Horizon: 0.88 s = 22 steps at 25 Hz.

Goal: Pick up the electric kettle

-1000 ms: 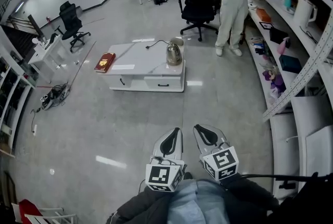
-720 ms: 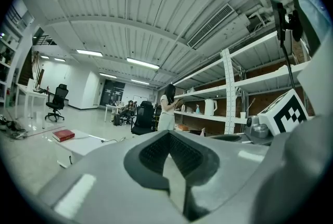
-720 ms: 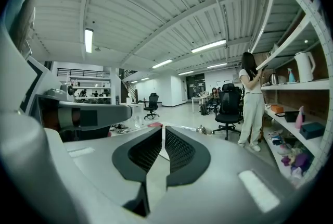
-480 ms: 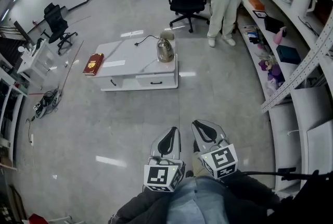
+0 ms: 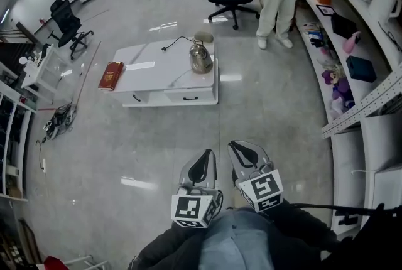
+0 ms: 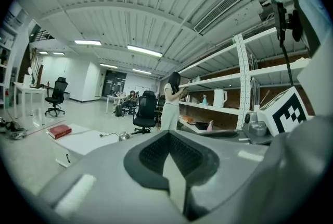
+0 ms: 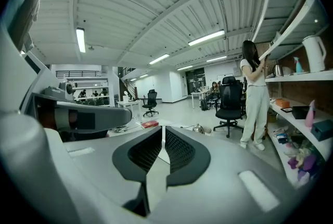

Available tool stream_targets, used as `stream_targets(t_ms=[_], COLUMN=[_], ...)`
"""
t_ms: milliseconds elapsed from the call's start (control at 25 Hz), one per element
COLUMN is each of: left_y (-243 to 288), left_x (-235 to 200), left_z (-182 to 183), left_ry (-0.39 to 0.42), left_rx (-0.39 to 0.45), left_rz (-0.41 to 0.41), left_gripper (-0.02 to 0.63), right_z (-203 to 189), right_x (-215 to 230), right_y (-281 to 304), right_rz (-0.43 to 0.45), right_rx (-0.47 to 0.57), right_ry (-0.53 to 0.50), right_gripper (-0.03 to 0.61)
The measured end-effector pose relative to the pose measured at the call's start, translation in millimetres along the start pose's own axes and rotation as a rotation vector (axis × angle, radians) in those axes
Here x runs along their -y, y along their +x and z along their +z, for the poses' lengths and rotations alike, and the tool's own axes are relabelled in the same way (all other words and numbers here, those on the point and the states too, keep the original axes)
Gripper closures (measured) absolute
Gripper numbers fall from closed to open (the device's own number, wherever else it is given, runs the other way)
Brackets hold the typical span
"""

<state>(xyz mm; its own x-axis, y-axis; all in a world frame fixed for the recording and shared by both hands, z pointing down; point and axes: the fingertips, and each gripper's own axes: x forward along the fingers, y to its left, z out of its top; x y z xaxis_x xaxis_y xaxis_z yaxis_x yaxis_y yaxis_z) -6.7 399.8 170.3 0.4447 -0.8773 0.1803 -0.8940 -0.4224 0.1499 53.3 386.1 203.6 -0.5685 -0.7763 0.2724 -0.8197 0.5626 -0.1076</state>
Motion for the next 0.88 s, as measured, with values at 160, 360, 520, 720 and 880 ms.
stream_targets(t_ms=[160, 360, 520, 720, 880], left_y=[37.8, 74.0, 101.0, 119.3, 130.2], left_x=[-3.3, -9.8, -16.6, -18.0, -22.5], left_z=[23.6, 42.5, 52.1, 57.9, 57.5], left_ry=[0.054, 0.073, 0.071, 0.092, 0.115], left_rx=[-0.003, 0.002, 0.001, -0.028, -0.044], left_rz=[0.001, 0.019, 0.036, 0.013, 0.002], left_gripper=[0.612, 0.612, 0.612, 0.612, 0.612], right_z=[22.5, 32.1, 39.9, 51.7, 48.1], right_x=[27.4, 56.9, 74.7, 87.3, 92.2], right_y=[26.7, 56.5, 72.4, 88.4, 101.0], right_rz=[0.019, 0.033, 0.051, 0.057, 0.051], right_rx=[0.033, 0.038, 0.052, 0.061, 0.062], right_ry=[-0.008, -0.002, 0.001, 0.029, 0.055], right_gripper=[0.534, 0.535, 0.538, 0.549, 0.552])
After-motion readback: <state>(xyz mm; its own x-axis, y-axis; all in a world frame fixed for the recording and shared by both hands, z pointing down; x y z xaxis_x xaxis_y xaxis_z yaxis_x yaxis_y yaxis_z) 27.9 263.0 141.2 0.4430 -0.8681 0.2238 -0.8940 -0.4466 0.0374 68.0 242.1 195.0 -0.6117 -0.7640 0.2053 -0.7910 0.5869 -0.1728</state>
